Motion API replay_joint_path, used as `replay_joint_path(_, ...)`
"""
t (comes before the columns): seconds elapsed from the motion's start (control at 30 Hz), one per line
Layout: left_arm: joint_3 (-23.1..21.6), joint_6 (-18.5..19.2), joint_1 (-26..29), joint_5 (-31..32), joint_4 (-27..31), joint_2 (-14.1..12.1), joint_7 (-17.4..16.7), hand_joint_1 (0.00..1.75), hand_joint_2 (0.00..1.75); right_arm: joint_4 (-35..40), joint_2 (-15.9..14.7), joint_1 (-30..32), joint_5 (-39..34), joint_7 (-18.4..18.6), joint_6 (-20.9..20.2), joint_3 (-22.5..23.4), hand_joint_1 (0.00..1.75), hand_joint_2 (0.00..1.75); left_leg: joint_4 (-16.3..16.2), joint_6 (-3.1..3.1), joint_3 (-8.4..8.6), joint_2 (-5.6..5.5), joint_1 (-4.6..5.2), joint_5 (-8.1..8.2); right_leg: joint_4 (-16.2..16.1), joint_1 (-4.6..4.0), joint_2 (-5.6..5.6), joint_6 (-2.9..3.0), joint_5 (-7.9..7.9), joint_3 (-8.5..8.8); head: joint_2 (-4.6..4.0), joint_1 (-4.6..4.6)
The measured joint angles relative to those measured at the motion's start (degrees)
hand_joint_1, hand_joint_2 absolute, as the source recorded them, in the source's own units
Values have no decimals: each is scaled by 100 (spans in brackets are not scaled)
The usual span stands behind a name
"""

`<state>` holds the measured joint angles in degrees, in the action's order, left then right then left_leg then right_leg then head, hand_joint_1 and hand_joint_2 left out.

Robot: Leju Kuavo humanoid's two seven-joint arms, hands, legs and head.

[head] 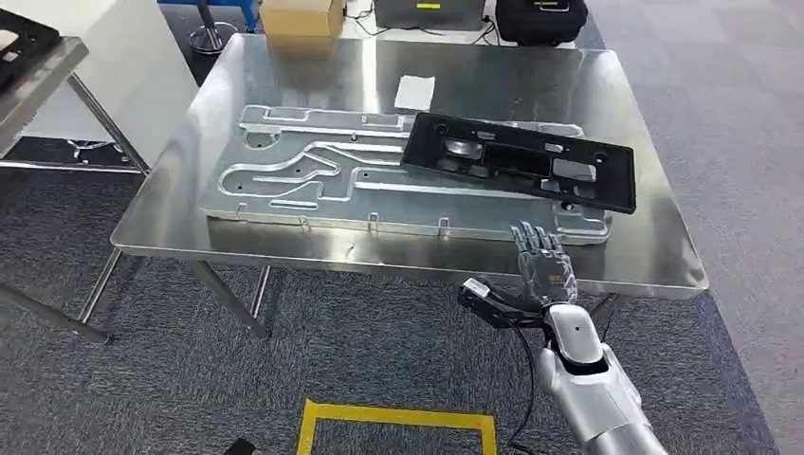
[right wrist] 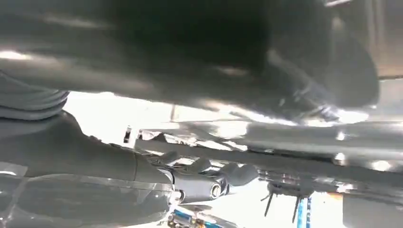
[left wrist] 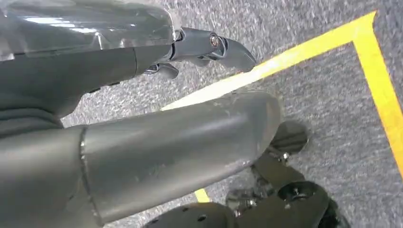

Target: Take the parts from the cabinet and place them on the table.

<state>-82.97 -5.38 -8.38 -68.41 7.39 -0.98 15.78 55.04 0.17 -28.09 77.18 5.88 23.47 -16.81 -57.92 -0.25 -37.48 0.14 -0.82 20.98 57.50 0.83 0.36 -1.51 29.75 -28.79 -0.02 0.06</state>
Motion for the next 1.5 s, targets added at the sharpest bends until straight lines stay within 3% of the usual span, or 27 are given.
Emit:
replay_joint_path(0.1,0,0,26,-2,0,0,-4,0,0,-2,4,4,0,0,7,-2,0,0,74,-138,-38,-26,10,-176,-42,-4,-25,135,-148,-120,2,29)
replay_joint_path(0.17,-2,7,33,0,0,2,-9,0,0,-5,9,-11,9,2,11,0,0,0,-289,-131,-195,-20,-30,379,-58,13,-62,277,-286,-236,2,-4)
replay_joint_path(0.23,-2,4,23,-22,0,2,-9,0,0,-5,20,-3,9,2,9,0,0,0,-1140,-142,-392,-19,-40,1064,-44,-19,-64,301,-411,-397,0,-26)
replay_joint_path(0.27,-2,4,20,-37,0,2,-9,0,0,-5,31,4,9,0,9,0,0,0,-1555,-153,-463,-20,-34,1247,-37,-39,-64,307,-480,-489,0,-26)
replay_joint_path(0.33,-2,0,24,-85,0,2,-9,0,0,4,44,44,-26,0,26,-2,0,0,-1880,-143,-360,-20,-32,1057,-6,-76,-65,306,-613,-685,2,-28)
replay_joint_path(0.4,-4,-2,27,-114,0,2,-4,0,0,94,77,117,-274,-62,50,0,0,0,-1340,-87,136,-19,-24,613,43,-106,-68,294,-725,-874,2,-31)
replay_joint_path(0.43,-4,-4,26,-140,0,2,2,0,0,196,129,157,-605,-180,37,0,0,0,-810,-41,535,-20,-9,573,74,-118,-63,286,-781,-949,2,-30)
replay_joint_path(0.5,-4,-13,13,-234,0,-4,37,0,0,497,234,303,-1354,-396,-121,0,0,0,99,7,1061,-15,39,982,109,-122,-63,232,-865,-1003,2,-17)
replay_joint_path(0.6,-4,-44,53,-370,0,0,87,0,0,1039,370,687,-2232,-623,-343,-24,0,0,92,90,957,-31,84,799,4,-101,-72,116,-1052,-982,2,-48)
replay_joint_path(0.63,-4,-46,64,-424,0,31,101,0,0,1242,369,861,-2409,-717,-341,-31,0,0,153,141,918,-5,10,698,39,-83,-61,84,-969,-1007,0,-44)
replay_joint_path(0.73,11,-90,97,-564,0,39,144,0,0,1879,374,1490,-2524,-1002,-100,-114,0,0,147,223,657,-52,16,458,904,-43,-36,24,147,-1257,0,20)
replay_joint_path(0.77,18,-101,113,-621,0,42,168,0,0,2110,374,1788,-2509,-1099,41,-133,0,0,141,218,556,-76,16,386,1357,-34,-36,4,388,-1321,2,13)
replay_joint_path(0.8,22,-109,138,-665,0,46,192,0,0,2377,374,2066,-2465,-1181,188,-155,0,0,124,204,451,-113,15,316,1714,-30,-35,-11,423,-1346,0,29)
replay_joint_path(0.87,22,-116,177,-717,0,59,201,0,0,2669,374,2438,-2426,-1237,267,-177,0,0,85,163,241,-162,15,186,1761,-6,-33,-20,51,-1125,2,26)
replay_joint_path(0.93,35,-136,176,-797,0,74,210,0,0,2963,374,2708,-2408,-1296,364,-179,0,0,33,112,43,-231,12,68,1025,2,58,15,-193,-483,2,28)
replay_joint_path(0.97,66,-136,165,-864,0,77,221,0,0,3089,374,2876,-2408,-1320,438,-175,0,0,-11,80,-3,-267,3,9,403,11,322,61,30,45,2,26)
replay_joint_path(1.0,114,-118,163,-955,0,83,249,0,0,3285,376,3085,-2457,-1386,560,-160,0,0,-34,46,-50,-332,38,-28,-191,-17,449,87,288,427,0,31)
replay_joint_path(1.1,216,-114,216,-1130,-2,83,332,0,0,3595,389,3752,-2845,-1580,758,-9,0,0,57,-90,-59,-509,18,-252,-160,-71,253,153,181,369,2,30)
replay_joint_path(1.13,238,-125,255,-1167,-4,81,356,0,0,3628,407,3960,-2995,-1668,743,61,0,0,59,-116,-100,-549,-24,-272,-216,22,149,232,86,312,0,17)
replay_joint_path(1.2,293,-140,291,-1257,-2,96,402,0,0,3637,496,4315,-3266,-1985,647,307,0,0,-376,-120,-266,-221,-7,464,-206,-20,13,335,-54,145,0,-64)
replay_joint_path(1.23,310,-149,289,-1259,-2,98,415,0,0,3635,537,4487,-3315,-2122,621,452,0,0,-787,-143,-348,-131,-22,874,-201,-39,-61,323,-125,47,2,-81)
replay_joint_path(1.27,317,-153,280,-1261,-2,98,424,0,0,3635,566,4607,-3335,-2190,592,562,0,0,-1232,-171,-404,-88,-29,1158,-193,-52,-151,323,-194,-55,2,-74)
replay_joint_path(1.3,321,-162,281,-1274,-2,98,431,0,0,3633,590,4665,-3344,-2212,556,653,0,0,-1597,-196,-418,-66,-37,1238,-164,-55,-217,317,-263,-162,0,-79)
replay_joint_path(1.37,341,-177,290,-1344,-2,98,439,0,0,3602,687,4740,-3318,-2173,406,866,0,0,-1847,-230,-240,-45,-54,841,-71,-55,-334,287,-385,-416,2,-81)
replay_joint_path(1.43,350,-230,280,-1412,-2,103,466,0,0,3457,897,4832,-3120,-2366,242,1295,0,0,-1288,-239,365,49,-70,491,53,-51,-473,235,-448,-643,2,-83)
replay_joint_path(1.47,352,-267,266,-1447,-2,105,485,0,0,3328,1017,4841,-2998,-2567,164,1606,0,0,-772,-216,796,210,-68,676,119,-57,-521,205,-469,-703,2,-81)
replay_joint_path(1.5,354,-313,237,-1471,-2,114,503,0,0,3133,1168,4824,-2814,-2842,107,2063,0,0,-134,-199,1218,329,-4,1063,177,-69,-567,161,-493,-754,2,-103)
